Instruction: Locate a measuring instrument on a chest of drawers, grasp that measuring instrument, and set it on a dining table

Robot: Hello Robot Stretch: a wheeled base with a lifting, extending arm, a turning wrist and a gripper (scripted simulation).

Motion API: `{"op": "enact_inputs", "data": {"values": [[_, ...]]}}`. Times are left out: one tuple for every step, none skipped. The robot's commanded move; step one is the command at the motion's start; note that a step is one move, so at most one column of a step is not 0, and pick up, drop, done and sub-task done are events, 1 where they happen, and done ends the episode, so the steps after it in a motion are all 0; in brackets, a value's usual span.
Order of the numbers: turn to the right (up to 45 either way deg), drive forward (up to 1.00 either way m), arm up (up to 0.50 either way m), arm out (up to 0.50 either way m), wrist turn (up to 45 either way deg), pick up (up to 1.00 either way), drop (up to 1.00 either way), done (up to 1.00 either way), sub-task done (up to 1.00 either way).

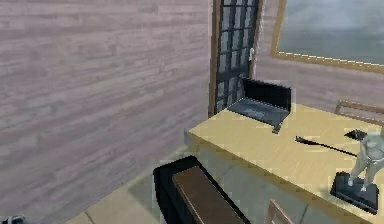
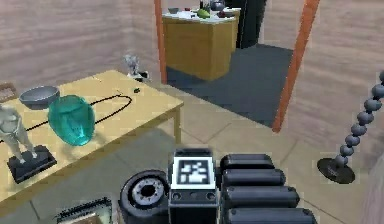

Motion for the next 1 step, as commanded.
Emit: {"op": "enact_inputs", "data": {"values": [[0.0,0.65,0.0,0.0,0.0,0.0,0.0,0.0,0.0]]}}
